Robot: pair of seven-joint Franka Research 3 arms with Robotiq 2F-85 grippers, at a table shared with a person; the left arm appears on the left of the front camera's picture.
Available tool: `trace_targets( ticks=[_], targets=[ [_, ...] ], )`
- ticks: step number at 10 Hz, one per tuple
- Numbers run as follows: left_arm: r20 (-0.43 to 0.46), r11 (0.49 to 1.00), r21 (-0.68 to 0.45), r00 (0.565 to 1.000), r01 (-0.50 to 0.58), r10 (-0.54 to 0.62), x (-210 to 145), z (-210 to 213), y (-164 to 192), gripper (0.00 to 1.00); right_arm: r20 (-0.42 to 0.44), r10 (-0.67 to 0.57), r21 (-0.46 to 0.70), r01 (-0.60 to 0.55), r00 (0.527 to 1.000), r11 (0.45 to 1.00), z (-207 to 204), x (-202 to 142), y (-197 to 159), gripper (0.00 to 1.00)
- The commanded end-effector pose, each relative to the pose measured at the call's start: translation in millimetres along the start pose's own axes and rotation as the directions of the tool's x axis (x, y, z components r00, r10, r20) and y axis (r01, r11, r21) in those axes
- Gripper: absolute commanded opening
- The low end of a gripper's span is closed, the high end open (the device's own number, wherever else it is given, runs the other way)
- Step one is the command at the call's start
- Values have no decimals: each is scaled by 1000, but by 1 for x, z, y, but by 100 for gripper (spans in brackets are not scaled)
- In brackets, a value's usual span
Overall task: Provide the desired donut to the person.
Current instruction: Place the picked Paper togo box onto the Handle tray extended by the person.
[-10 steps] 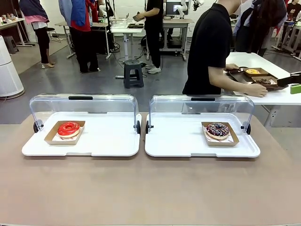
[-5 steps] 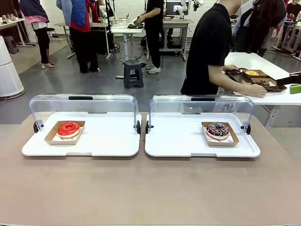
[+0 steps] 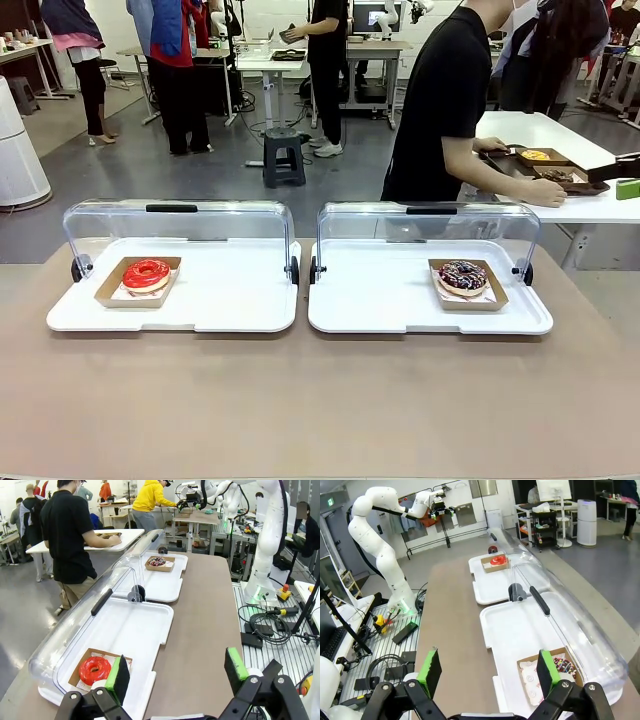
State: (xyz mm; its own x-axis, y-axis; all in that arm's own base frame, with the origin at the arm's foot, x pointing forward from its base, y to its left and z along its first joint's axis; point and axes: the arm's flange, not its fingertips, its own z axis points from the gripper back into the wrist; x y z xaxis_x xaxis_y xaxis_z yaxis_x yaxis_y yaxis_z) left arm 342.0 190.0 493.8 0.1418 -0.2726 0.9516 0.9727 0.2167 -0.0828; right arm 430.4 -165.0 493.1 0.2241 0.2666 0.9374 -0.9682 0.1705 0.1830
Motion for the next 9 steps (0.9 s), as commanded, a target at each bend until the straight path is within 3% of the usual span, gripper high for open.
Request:
trace_targets(
  ticks=[1,9],
  targets=[
    [21,1000,3,1000,16,-16,1,1,-1,100,8,-10,7,10,1000,1000,0,-1,0,100],
    [21,1000,3,1000,16,-16,1,1,-1,100,8,-10,7,10,1000,1000,0,-1,0,100]
  ],
)
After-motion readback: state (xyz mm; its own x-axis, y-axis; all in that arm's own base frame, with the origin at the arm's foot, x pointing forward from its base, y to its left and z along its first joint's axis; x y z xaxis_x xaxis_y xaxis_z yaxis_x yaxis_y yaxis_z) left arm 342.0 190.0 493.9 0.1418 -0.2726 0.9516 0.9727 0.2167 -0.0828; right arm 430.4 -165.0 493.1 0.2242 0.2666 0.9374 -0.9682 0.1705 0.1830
